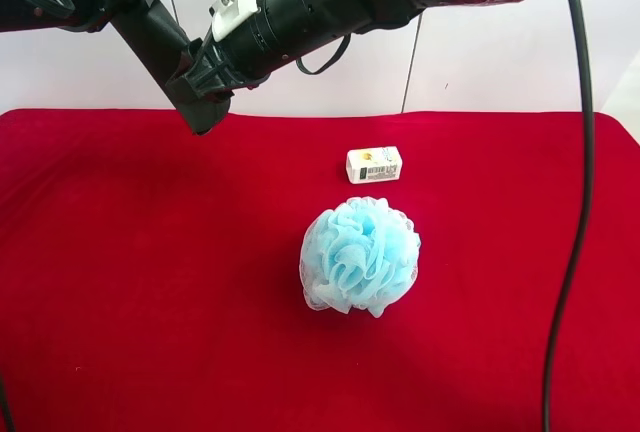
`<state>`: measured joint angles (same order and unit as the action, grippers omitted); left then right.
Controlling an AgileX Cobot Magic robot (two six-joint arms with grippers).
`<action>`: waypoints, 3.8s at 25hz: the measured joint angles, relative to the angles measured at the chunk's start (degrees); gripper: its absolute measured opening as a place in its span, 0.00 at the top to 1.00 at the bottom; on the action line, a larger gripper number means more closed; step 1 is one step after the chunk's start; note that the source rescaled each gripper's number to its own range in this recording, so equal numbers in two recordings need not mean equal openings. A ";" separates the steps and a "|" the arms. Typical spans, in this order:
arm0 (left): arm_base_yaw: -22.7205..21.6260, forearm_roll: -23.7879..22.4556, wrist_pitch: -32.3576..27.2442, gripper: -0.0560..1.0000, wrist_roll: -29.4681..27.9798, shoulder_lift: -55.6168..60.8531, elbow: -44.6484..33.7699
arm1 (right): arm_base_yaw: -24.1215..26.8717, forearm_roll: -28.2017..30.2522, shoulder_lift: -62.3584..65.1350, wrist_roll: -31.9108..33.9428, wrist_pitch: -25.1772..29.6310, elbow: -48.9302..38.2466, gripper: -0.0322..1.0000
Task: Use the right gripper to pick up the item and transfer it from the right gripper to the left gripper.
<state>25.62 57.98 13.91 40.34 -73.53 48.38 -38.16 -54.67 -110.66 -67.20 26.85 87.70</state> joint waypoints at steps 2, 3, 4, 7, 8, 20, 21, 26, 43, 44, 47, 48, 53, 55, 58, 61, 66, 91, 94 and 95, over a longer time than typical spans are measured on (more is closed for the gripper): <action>0.00 0.00 -0.13 0.77 0.00 0.00 0.00 | 0.00 0.00 0.00 0.00 0.00 0.00 0.97; 0.00 0.00 -0.18 0.77 0.00 0.00 0.00 | 0.00 0.00 0.00 0.00 0.00 0.00 0.97; 0.00 0.00 -0.17 0.77 0.00 0.00 0.00 | 0.00 0.00 0.00 0.00 0.00 0.00 0.97; 0.00 -0.38 -0.24 0.78 0.00 0.00 0.00 | 0.00 0.00 0.00 0.00 -0.04 0.00 0.78; 0.00 -0.75 -0.53 0.81 0.06 0.00 0.00 | 0.00 0.00 0.00 0.00 -0.04 0.00 0.65; 0.00 -1.20 -0.75 0.94 0.46 0.00 0.00 | 0.00 1.44 0.50 3.64 1.95 0.00 0.01; 0.00 -1.20 -0.75 0.94 0.46 0.00 0.00 | 0.00 2.64 0.79 4.87 2.28 0.00 0.01; 0.00 -1.20 -0.75 0.94 0.46 0.00 0.00 | 0.00 13.71 4.67 18.02 3.66 0.00 0.00; 0.00 -1.20 -0.81 0.94 0.52 0.00 0.00 | 0.00 51.28 22.09 51.65 32.78 0.00 0.00; 0.00 -1.20 -0.81 0.94 0.57 0.00 0.00 | 0.00 51.50 22.86 52.32 35.73 0.00 0.00; 0.00 -1.20 -0.93 0.94 1.61 0.00 0.00 | 0.00 51.63 24.61 54.09 41.92 0.00 0.00; 0.00 -1.20 -1.07 0.94 1.95 0.00 0.00 | 0.00 51.63 25.21 54.66 42.24 -0.14 0.00; 0.00 -1.20 -1.75 0.94 2.55 0.00 0.00 | 0.00 52.11 30.00 56.06 42.51 -6.56 0.00; 0.00 -1.20 -2.44 0.94 2.60 0.00 0.00 | 0.00 53.06 32.35 56.58 42.87 -10.91 0.00; 0.00 -1.20 -3.44 0.94 2.60 0.00 0.00 | 0.00 54.67 36.35 57.21 42.99 -17.13 0.00; 0.00 -1.20 -3.92 0.94 2.60 0.00 0.00 | 0.00 55.45 41.14 58.84 42.99 -22.76 0.00; 0.00 -1.24 -5.35 0.94 2.60 0.00 0.00 | -0.04 57.33 52.06 62.71 42.99 -32.35 0.00; 0.00 -1.48 -6.37 0.94 3.82 0.00 0.00 | -0.34 56.38 107.92 70.43 34.43 -60.26 0.00; 0.00 -1.48 -6.81 0.94 4.14 0.00 0.00 | -0.36 56.38 107.98 70.43 34.32 -60.26 0.00; 0.00 -1.48 -7.34 0.94 4.21 0.00 0.00 | -0.36 56.38 107.98 70.43 34.32 -60.26 0.00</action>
<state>25.62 56.50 6.57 44.55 -73.53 48.38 -38.52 1.71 -2.67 3.23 61.17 27.44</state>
